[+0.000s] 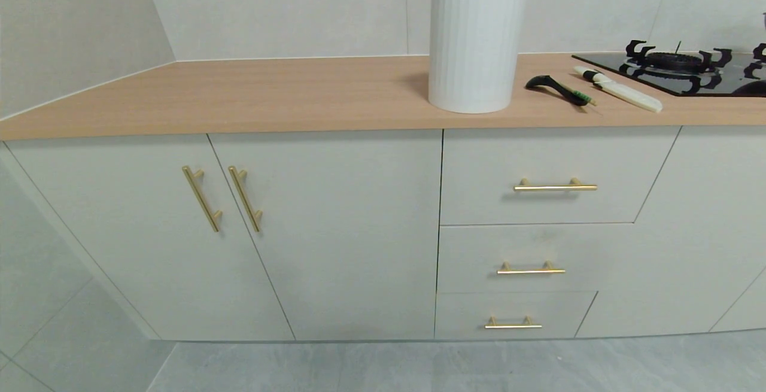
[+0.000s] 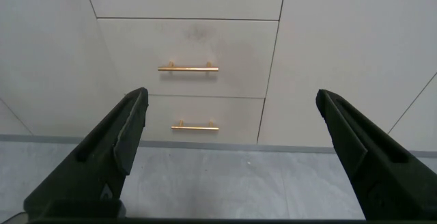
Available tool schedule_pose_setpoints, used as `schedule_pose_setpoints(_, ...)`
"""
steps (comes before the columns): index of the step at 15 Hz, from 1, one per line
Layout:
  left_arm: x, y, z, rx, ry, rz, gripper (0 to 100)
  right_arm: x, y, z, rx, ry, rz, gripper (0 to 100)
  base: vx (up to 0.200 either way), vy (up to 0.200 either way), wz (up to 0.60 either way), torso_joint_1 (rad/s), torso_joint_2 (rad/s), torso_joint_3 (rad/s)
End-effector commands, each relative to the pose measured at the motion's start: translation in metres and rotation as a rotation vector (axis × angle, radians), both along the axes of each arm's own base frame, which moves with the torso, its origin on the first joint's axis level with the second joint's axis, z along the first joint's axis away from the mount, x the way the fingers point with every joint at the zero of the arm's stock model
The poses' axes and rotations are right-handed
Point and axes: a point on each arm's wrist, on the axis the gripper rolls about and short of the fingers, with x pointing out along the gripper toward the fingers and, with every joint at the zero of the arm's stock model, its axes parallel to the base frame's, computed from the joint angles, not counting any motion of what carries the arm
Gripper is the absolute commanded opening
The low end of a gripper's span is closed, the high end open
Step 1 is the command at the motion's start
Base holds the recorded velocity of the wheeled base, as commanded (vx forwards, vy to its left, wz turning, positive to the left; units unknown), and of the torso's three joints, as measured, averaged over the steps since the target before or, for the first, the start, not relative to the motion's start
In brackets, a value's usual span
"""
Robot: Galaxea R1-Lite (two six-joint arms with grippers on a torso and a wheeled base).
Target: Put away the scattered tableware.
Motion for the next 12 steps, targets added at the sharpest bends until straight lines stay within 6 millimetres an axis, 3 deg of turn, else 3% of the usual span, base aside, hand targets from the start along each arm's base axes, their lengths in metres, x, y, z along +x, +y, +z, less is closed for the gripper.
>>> schedule_pose_setpoints(1, 0.0, 0.0, 0.0, 0.0, 0.001, 0.001, 100, 0.0, 0.0, 0.0, -0.002, 0.002, 0.002, 100, 0.0, 0.0, 0.0, 0.0, 0.0, 0.0)
schedule_pose_setpoints(6, 0.0, 0.0, 0.0, 0.0, 0.001, 0.001, 100, 0.0, 0.0, 0.001, -0.021, -0.002, 0.007, 100, 0.0, 0.0, 0.0, 0.0, 0.0, 0.0)
schedule_pose_setpoints(8, 0.0, 0.0, 0.0, 0.0, 0.001, 0.001, 100, -0.005, 0.0, 0.055, 0.019, -0.069, 0.07, 100, 0.0, 0.0, 0.0, 0.0, 0.0, 0.0)
schedule_pose_setpoints(9, 0.0, 0.0, 0.0, 0.0, 0.001, 0.001, 100, 0.001, 0.0, 0.07, 0.035, -0.032, 0.105, 100, 0.0, 0.0, 0.0, 0.0, 0.0, 0.0)
schedule_pose_setpoints(10, 0.0, 0.0, 0.0, 0.0, 0.001, 0.001, 100, 0.007, 0.0, 0.075, 0.03, 0.006, 0.122, 100, 0.0, 0.0, 0.0, 0.0, 0.0, 0.0)
schedule_pose_setpoints(12, 0.0, 0.0, 0.0, 0.0, 0.001, 0.001, 100, 0.041, 0.004, 0.088, 0.015, 0.19, 0.211, 100, 0.0, 0.0, 0.0, 0.0, 0.0, 0.0)
